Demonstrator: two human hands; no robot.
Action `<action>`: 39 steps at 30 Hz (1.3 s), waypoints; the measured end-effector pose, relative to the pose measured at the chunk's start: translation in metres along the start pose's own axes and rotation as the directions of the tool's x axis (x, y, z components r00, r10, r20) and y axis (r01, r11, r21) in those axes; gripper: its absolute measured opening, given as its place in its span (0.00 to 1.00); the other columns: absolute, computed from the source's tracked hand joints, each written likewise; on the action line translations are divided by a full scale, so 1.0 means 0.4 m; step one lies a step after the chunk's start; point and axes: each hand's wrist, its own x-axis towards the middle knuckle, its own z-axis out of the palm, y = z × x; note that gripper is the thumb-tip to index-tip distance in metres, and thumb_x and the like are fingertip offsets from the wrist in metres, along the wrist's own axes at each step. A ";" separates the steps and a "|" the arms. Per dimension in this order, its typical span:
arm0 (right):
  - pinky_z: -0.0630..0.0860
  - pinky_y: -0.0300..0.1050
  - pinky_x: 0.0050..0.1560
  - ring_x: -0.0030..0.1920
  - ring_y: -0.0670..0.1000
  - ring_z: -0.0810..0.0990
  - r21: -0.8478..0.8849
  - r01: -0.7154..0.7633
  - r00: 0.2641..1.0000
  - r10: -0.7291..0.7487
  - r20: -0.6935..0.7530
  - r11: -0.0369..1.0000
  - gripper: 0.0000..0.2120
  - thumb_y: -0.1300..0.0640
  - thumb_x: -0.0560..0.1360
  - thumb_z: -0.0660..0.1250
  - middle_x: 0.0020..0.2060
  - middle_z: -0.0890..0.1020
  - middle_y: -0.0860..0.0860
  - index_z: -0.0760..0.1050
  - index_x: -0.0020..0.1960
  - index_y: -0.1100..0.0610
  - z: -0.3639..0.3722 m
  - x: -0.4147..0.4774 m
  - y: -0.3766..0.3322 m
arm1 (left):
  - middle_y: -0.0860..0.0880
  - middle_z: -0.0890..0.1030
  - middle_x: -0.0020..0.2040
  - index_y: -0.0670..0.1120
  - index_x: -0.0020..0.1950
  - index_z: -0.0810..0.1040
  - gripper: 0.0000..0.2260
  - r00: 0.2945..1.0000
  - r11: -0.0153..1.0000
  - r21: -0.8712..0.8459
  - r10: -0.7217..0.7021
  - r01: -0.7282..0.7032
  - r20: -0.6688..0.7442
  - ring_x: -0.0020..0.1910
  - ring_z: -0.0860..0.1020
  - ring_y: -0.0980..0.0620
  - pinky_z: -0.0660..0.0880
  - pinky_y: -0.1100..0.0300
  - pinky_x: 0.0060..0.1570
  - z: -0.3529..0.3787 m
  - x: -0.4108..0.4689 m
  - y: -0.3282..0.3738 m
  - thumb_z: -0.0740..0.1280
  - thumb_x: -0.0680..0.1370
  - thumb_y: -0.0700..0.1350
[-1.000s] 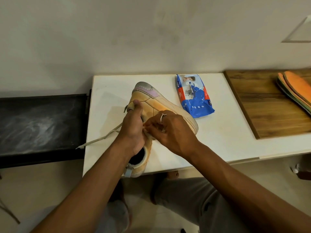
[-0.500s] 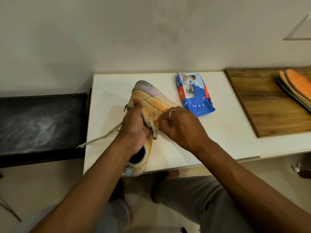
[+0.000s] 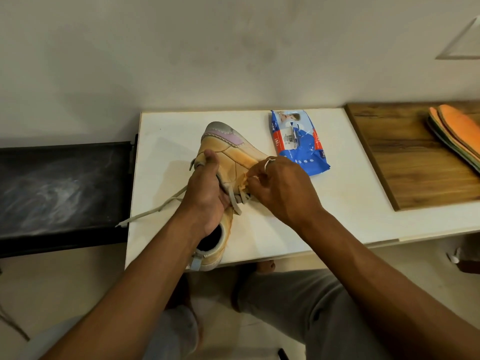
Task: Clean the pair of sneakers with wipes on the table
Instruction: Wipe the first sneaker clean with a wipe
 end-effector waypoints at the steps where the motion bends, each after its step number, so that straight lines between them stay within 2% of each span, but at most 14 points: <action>1: 0.78 0.43 0.41 0.41 0.46 0.77 -0.020 -0.018 1.000 0.018 0.001 1.000 0.07 0.53 0.76 0.67 0.42 0.82 0.48 0.83 0.50 0.53 -0.001 -0.001 0.002 | 0.45 0.83 0.63 0.47 0.75 0.70 0.25 1.000 1.000 0.004 0.005 -0.005 -0.004 0.59 0.83 0.45 0.81 0.47 0.57 0.000 0.000 -0.001 0.52 0.85 0.60; 4: 0.80 0.46 0.40 0.40 0.47 0.78 -0.063 -0.086 0.996 0.087 0.018 0.994 0.07 0.51 0.76 0.67 0.40 0.81 0.48 0.82 0.48 0.53 0.002 -0.003 0.010 | 0.45 0.82 0.64 0.48 0.75 0.70 0.24 1.000 1.000 0.001 0.007 -0.007 -0.020 0.60 0.82 0.44 0.79 0.44 0.61 0.002 0.000 -0.003 0.53 0.84 0.60; 8: 0.80 0.46 0.40 0.38 0.48 0.78 -0.084 -0.132 0.991 0.134 0.027 0.988 0.07 0.51 0.76 0.68 0.38 0.81 0.49 0.81 0.47 0.54 -0.005 -0.009 0.026 | 0.45 0.81 0.66 0.49 0.75 0.70 0.24 0.999 1.000 -0.009 0.009 -0.009 -0.037 0.62 0.81 0.44 0.78 0.44 0.61 0.003 0.000 -0.003 0.54 0.84 0.60; 12: 0.80 0.48 0.44 0.42 0.48 0.79 0.051 -0.045 0.997 0.042 0.060 0.998 0.06 0.54 0.77 0.68 0.42 0.83 0.49 0.82 0.49 0.54 0.000 -0.010 0.037 | 0.45 0.81 0.65 0.48 0.75 0.70 0.24 0.999 1.000 -0.014 0.013 -0.013 -0.043 0.61 0.82 0.45 0.79 0.46 0.59 0.002 0.000 -0.002 0.54 0.85 0.59; 17: 0.78 0.41 0.45 0.44 0.46 0.77 0.142 0.123 0.989 -0.133 0.059 0.982 0.06 0.57 0.77 0.69 0.45 0.82 0.50 0.83 0.53 0.55 0.019 0.018 -0.007 | 0.46 0.85 0.59 0.46 0.72 0.74 0.24 1.000 1.000 -0.023 0.002 -0.003 -0.029 0.55 0.85 0.47 0.83 0.54 0.47 0.006 -0.005 -0.004 0.52 0.85 0.59; 20: 0.74 0.38 0.43 0.44 0.46 0.76 0.148 0.152 0.986 -0.160 0.039 0.977 0.06 0.58 0.76 0.69 0.43 0.82 0.49 0.83 0.51 0.55 0.019 0.026 -0.029 | 0.46 0.85 0.59 0.45 0.71 0.74 0.24 1.000 0.999 -0.037 -0.002 0.001 -0.013 0.55 0.85 0.47 0.82 0.52 0.51 0.005 -0.005 -0.004 0.52 0.85 0.59; 23: 0.73 0.38 0.39 0.40 0.46 0.76 0.085 0.049 0.995 -0.056 0.082 0.995 0.05 0.56 0.75 0.69 0.40 0.82 0.48 0.83 0.47 0.54 0.006 0.022 -0.021 | 0.44 0.84 0.60 0.45 0.71 0.74 0.24 1.000 1.000 -0.010 0.004 -0.005 -0.016 0.56 0.84 0.46 0.83 0.51 0.50 0.004 -0.004 -0.003 0.52 0.85 0.59; 25: 0.76 0.40 0.39 0.38 0.46 0.78 0.056 -0.037 0.991 0.030 0.131 0.998 0.04 0.55 0.74 0.70 0.39 0.81 0.46 0.82 0.46 0.53 -0.003 0.017 -0.007 | 0.43 0.82 0.63 0.47 0.74 0.72 0.26 1.000 1.000 0.011 0.006 -0.006 -0.012 0.59 0.83 0.44 0.81 0.46 0.57 0.002 0.000 -0.005 0.51 0.84 0.61; 28: 0.79 0.44 0.40 0.38 0.46 0.79 0.078 -0.044 0.985 0.030 0.170 0.996 0.02 0.55 0.74 0.70 0.38 0.81 0.45 0.81 0.45 0.52 -0.009 0.014 0.003 | 0.43 0.81 0.65 0.49 0.76 0.70 0.34 1.000 1.000 -0.007 0.012 -0.012 0.004 0.61 0.82 0.43 0.76 0.42 0.64 -0.004 0.005 -0.006 0.47 0.81 0.68; 31: 0.78 0.39 0.42 0.41 0.45 0.78 0.145 0.019 0.991 -0.038 0.131 0.989 0.08 0.53 0.77 0.69 0.42 0.81 0.45 0.82 0.54 0.51 -0.006 0.024 -0.017 | 0.44 0.82 0.64 0.48 0.75 0.72 0.38 1.000 0.998 -0.058 0.021 -0.020 0.013 0.61 0.82 0.43 0.77 0.44 0.63 -0.007 0.011 -0.008 0.42 0.79 0.71; 34: 0.75 0.37 0.45 0.45 0.46 0.77 0.114 0.072 0.995 -0.079 0.058 0.991 0.14 0.52 0.78 0.68 0.48 0.81 0.50 0.80 0.62 0.52 0.007 0.056 -0.050 | 0.44 0.83 0.63 0.48 0.74 0.72 0.37 1.000 0.996 -0.089 0.019 -0.018 0.009 0.61 0.82 0.44 0.79 0.47 0.59 -0.010 0.016 -0.013 0.42 0.80 0.70; 37: 0.77 0.41 0.50 0.48 0.48 0.79 0.117 0.066 0.998 -0.065 -0.018 0.991 0.12 0.53 0.78 0.69 0.50 0.83 0.52 0.81 0.60 0.54 0.017 0.079 -0.066 | 0.43 0.82 0.64 0.49 0.75 0.71 0.37 1.000 0.996 -0.085 0.017 -0.016 0.013 0.62 0.81 0.44 0.79 0.46 0.61 -0.016 0.024 -0.017 0.42 0.80 0.70; 39: 0.77 0.37 0.48 0.47 0.46 0.79 0.154 0.105 0.994 -0.104 -0.017 0.982 0.11 0.53 0.77 0.69 0.48 0.83 0.50 0.83 0.57 0.54 0.016 0.077 -0.063 | 0.43 0.82 0.64 0.48 0.75 0.71 0.37 0.999 0.996 -0.083 0.019 -0.016 0.028 0.62 0.81 0.44 0.80 0.47 0.58 -0.016 0.024 -0.015 0.42 0.80 0.70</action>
